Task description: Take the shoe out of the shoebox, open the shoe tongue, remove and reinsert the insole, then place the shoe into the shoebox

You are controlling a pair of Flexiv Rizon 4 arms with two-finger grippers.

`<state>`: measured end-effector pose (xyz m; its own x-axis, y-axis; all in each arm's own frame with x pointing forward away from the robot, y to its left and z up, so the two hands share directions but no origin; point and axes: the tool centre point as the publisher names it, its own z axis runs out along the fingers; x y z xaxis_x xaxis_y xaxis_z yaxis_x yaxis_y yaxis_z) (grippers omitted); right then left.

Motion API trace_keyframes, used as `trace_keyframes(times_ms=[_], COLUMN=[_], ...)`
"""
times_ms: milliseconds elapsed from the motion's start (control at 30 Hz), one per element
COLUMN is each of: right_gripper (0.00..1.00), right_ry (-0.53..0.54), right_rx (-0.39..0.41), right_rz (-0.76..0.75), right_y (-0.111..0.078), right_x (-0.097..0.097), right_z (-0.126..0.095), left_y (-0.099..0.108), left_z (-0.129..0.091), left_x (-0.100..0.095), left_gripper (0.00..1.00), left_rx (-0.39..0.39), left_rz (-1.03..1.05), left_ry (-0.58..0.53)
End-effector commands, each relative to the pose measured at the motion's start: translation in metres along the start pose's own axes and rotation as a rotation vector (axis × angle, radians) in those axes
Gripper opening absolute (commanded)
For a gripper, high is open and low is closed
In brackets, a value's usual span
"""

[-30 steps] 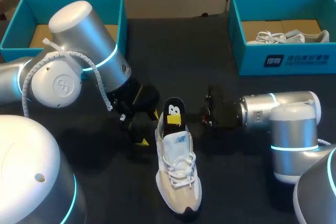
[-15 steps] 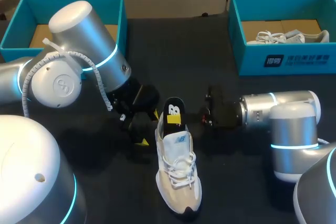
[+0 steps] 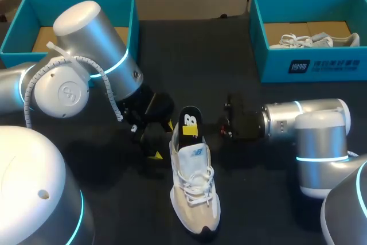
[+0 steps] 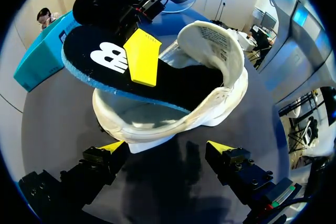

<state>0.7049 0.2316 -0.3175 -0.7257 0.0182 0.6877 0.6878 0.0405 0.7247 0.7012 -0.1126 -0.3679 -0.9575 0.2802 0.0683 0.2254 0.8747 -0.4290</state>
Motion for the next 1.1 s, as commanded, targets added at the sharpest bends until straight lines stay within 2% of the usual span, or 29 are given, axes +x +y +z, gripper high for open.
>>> trace_keyframes(times_ms=[33,667,700,733,800,833,1100], right_gripper=[0.0,0.0,0.01,0.12,0.26,0.29,0.24], right_ry=[-0.004,-0.004,-0.005,-0.006,-0.009,-0.01,-0.022], right_rx=[0.047,0.051,0.05,0.049,0.049,0.05,0.058], right_rz=[0.128,0.115,0.111,0.105,0.099,0.096,0.064], right_y=[-0.031,-0.027,-0.026,-0.026,-0.023,-0.022,-0.014], right_x=[-0.007,-0.006,-0.005,-0.004,-0.001,-0.001,0.006], right_z=[0.002,0.001,0.0,0.0,0.001,0.001,0.001], left_y=[-0.001,-0.001,-0.001,-0.001,-0.001,-0.001,-0.001], left_z=[0.0,0.0,0.0,0.0,0.0,0.0,0.0], left_x=[0.0,0.0,0.0,0.0,0.0,0.0,0.0], left_gripper=[1.0,1.0,1.0,1.0,1.0,1.0,1.0], left_rx=[-0.004,-0.004,-0.004,-0.004,-0.004,-0.004,-0.004], left_rz=[0.0,0.0,0.0,0.0,0.0,0.0,0.0], left_ry=[-0.001,-0.001,-0.001,-0.001,-0.001,-0.001,-0.001])
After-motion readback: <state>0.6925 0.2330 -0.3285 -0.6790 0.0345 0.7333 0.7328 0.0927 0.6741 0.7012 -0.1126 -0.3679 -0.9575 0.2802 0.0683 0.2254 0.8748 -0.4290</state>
